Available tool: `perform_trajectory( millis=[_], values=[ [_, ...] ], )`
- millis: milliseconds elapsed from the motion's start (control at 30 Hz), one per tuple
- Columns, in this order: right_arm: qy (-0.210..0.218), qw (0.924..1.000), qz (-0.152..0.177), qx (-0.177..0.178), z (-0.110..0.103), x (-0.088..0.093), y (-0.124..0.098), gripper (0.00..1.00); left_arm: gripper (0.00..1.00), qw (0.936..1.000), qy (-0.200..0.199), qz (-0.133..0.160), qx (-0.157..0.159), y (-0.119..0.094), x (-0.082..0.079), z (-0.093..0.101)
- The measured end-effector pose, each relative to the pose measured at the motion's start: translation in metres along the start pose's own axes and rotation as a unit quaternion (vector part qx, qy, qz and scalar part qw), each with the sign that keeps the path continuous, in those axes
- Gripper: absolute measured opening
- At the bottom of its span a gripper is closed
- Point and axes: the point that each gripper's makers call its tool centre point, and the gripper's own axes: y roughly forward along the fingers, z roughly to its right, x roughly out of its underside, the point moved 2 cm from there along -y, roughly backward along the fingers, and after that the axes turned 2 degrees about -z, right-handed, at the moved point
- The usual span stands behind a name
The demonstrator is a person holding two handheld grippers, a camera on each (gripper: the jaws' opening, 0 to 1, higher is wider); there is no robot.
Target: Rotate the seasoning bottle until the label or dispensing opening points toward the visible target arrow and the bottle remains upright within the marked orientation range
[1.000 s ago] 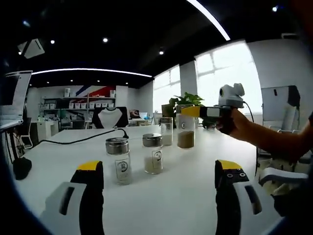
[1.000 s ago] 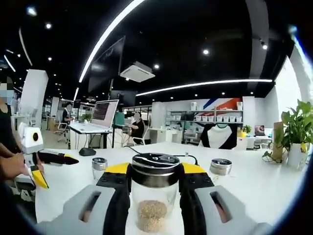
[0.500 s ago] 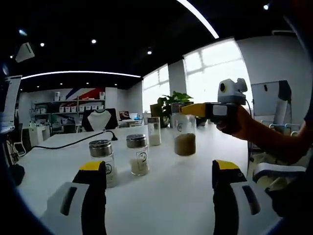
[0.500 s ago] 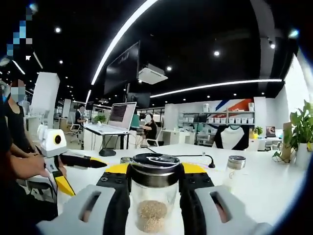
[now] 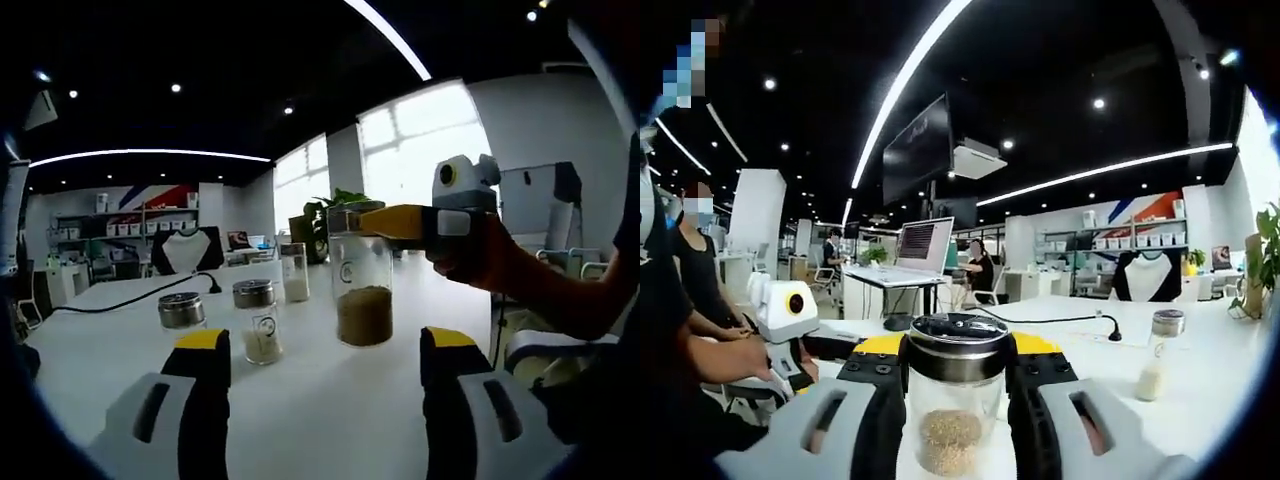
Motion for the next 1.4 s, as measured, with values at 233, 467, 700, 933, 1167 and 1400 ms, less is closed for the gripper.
perform_trajectory(
  millis=[233, 467, 700, 933, 1167, 1400],
  values=[
    [-0.016, 0.9967, 0.002, -0.080, -0.048, -0.002, 0.001, 0.36, 0.71, 0.9991, 0.014, 0.002, 0.039, 0.004, 0.001, 0.021],
    [-0.031, 0.9897, -0.002, -0.140, -0.074, 0.001, 0.003, 0.36, 0.68, 0.9970, 0.030, 0.010, 0.070, 0.005, -0.005, 0.036],
    [-0.017, 0.9813, 0.002, -0.192, -0.092, 0.003, 0.001, 0.36, 0.56, 0.9945, 0.040, 0.024, 0.094, 0.002, -0.009, 0.045],
    [0.013, 0.9785, 0.011, -0.206, -0.092, 0.008, 0.001, 0.36, 0.45, 0.9915, 0.050, 0.018, 0.119, 0.002, -0.004, 0.054],
    [0.018, 0.9868, 0.004, -0.161, -0.089, 0.015, 0.007, 0.37, 0.43, 0.9978, 0.056, -0.005, 0.034, 0.005, 0.000, 0.041],
    [0.006, 0.9994, -0.013, -0.031, -0.077, 0.022, 0.022, 0.38, 0.41, 0.9974, 0.033, -0.015, -0.062, 0.006, 0.002, 0.027]
  ],
)
